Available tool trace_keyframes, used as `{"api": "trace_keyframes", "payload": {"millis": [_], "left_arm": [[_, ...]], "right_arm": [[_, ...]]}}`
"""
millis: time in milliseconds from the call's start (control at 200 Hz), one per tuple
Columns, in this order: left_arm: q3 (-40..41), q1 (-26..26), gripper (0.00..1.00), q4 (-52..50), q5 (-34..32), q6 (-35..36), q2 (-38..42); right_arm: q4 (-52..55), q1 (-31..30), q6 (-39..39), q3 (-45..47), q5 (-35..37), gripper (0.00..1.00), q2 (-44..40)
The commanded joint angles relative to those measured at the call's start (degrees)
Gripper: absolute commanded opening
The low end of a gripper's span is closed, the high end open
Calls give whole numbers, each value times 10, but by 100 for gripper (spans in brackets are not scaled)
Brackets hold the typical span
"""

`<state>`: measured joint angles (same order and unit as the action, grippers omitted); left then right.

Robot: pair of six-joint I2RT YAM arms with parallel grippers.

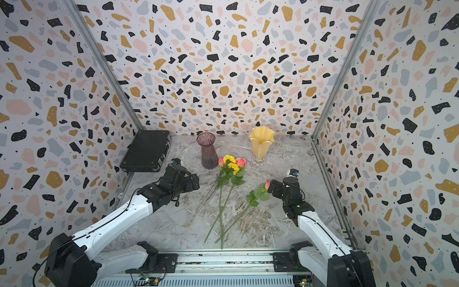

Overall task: Arrange the flowers in different vases according to their colors
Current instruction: Pick up the flower at the center of the board.

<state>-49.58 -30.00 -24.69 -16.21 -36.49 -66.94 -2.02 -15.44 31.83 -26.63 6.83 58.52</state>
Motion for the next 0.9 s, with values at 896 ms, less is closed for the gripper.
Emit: {"api": "trace_keyframes", "payload": {"millis": [896], "left_arm": [[80, 83, 99, 95, 25, -256, -32]], "right_arm": [[25, -92, -39, -91, -80, 93, 75]]}}
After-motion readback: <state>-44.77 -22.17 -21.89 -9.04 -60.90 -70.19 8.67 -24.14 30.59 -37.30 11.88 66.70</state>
